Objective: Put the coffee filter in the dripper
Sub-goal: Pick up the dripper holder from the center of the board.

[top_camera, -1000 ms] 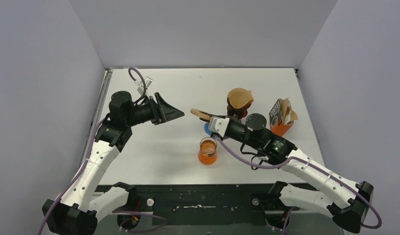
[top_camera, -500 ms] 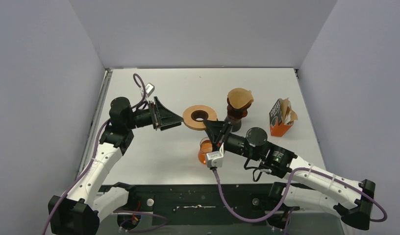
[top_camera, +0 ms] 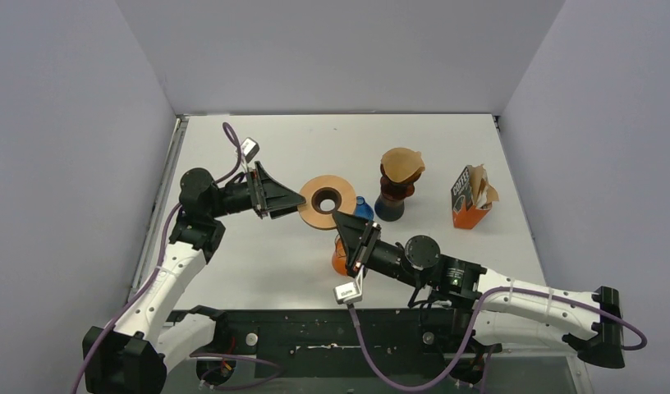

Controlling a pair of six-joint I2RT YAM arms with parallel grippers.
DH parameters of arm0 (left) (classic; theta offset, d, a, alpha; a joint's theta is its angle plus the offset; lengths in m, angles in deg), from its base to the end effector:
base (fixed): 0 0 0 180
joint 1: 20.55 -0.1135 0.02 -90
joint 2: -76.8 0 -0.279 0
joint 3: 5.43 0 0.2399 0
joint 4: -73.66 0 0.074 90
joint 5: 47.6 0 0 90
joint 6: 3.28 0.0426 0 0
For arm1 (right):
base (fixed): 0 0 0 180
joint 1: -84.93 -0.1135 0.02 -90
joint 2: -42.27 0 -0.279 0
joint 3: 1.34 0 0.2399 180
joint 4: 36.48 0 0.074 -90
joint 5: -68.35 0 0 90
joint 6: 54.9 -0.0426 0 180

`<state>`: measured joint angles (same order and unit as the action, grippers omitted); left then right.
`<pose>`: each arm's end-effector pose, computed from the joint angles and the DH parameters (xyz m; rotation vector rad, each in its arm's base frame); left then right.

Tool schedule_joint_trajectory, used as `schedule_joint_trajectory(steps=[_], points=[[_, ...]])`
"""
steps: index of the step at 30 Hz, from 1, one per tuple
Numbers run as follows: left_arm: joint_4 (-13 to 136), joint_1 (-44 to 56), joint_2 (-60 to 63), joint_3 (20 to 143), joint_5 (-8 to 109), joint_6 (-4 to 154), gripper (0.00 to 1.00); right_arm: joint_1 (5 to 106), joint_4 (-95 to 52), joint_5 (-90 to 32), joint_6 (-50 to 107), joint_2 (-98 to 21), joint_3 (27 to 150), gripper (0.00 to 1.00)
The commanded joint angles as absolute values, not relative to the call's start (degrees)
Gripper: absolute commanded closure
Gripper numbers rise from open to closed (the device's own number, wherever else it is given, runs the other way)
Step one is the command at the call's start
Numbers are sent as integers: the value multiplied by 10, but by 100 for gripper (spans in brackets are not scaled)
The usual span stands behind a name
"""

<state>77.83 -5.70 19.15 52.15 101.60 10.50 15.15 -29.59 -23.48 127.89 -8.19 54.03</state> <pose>0.1899 -0.0882 0.3558 0.0239 1.9341 -1.9229 0.0671 0.1862 0.3452 -1.5977 0.2197 -0.2855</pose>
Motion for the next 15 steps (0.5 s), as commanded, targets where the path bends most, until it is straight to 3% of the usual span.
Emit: schedule_joint_trajectory(steps=[1, 6, 15], points=[[859, -60, 206, 518, 1037, 60, 52, 142, -395, -192, 1327, -79, 535, 100], [903, -60, 205, 512, 1042, 28, 60, 138, -422, -194, 1327, -82, 523, 100], [976, -58, 196, 503, 1042, -28, 63, 127, -462, -190, 1326, -94, 512, 100]])
